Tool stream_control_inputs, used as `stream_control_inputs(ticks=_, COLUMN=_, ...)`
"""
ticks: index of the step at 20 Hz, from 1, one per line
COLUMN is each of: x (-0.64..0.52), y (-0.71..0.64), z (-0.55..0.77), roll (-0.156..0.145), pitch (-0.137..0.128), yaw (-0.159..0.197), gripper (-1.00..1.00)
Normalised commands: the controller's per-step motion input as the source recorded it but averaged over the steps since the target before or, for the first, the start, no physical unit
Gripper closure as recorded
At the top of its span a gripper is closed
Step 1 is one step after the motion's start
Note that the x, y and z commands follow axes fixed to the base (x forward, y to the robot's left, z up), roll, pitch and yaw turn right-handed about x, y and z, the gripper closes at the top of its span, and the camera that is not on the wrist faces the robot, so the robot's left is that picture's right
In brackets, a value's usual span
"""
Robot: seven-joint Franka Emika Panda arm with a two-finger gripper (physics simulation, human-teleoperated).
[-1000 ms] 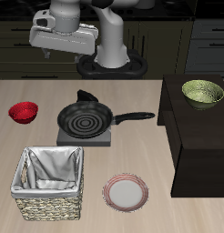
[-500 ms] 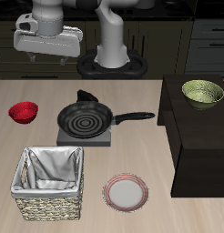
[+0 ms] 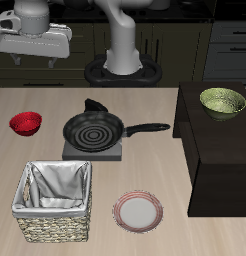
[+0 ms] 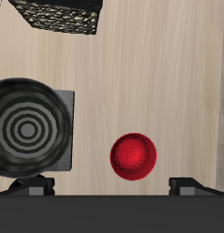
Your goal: Place the red bowl in the basket
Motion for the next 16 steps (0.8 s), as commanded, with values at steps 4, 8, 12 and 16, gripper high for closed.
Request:
stream_control_inputs(ticks=4, x=0.09, y=-0.40, z=0.06, roll=-0.055, pitch=-0.007, yaw=-0.014, gripper=-1.00)
stream_control_inputs(ticks=8, x=0.12, y=-0.61, z=0.08, roll=-0.084, pitch=-0.007, yaw=-0.069, gripper=-1.00)
stream_control_inputs(ticks=12, x=0.00, y=-0.46, z=-0.07, roll=-0.046, pitch=0.008, yaw=0.000, gripper=-1.00)
stream_control_inputs(ticks=16, x=-0.04, y=-0.30, z=-0.15, roll=-0.043, pitch=0.012, yaw=-0.021, gripper=-1.00)
